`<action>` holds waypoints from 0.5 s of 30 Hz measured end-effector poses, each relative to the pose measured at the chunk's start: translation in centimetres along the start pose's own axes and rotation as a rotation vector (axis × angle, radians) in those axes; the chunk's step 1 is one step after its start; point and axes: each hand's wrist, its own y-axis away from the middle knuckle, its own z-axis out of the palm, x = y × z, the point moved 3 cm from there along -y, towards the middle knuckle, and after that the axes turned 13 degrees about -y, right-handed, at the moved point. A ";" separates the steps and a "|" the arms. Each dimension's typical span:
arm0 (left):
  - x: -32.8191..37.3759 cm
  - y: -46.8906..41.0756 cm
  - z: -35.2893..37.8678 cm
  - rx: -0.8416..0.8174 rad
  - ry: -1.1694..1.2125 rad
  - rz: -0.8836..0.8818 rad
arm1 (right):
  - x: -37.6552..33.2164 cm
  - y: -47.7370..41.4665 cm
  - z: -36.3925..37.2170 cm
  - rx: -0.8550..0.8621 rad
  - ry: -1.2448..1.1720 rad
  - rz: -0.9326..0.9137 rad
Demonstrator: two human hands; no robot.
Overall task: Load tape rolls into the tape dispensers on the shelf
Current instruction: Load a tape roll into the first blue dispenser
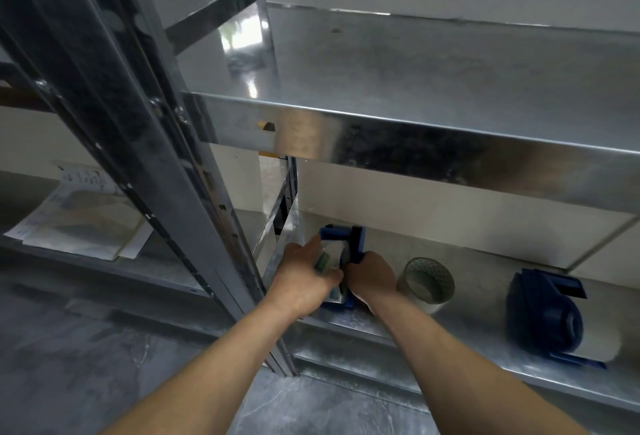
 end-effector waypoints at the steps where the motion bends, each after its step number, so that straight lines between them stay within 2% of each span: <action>1: 0.2 -0.2 0.1 0.001 -0.010 0.005 | 0.1 0.0 -0.1 0.018 0.082 -0.036; 5: 1.0 -0.5 1.0 -0.051 -0.105 -0.007 | 0.5 0.3 -0.4 -0.014 0.231 -0.107; 15: 1.6 0.8 1.3 0.005 0.002 0.022 | 0.6 1.9 -1.3 -0.034 0.168 -0.192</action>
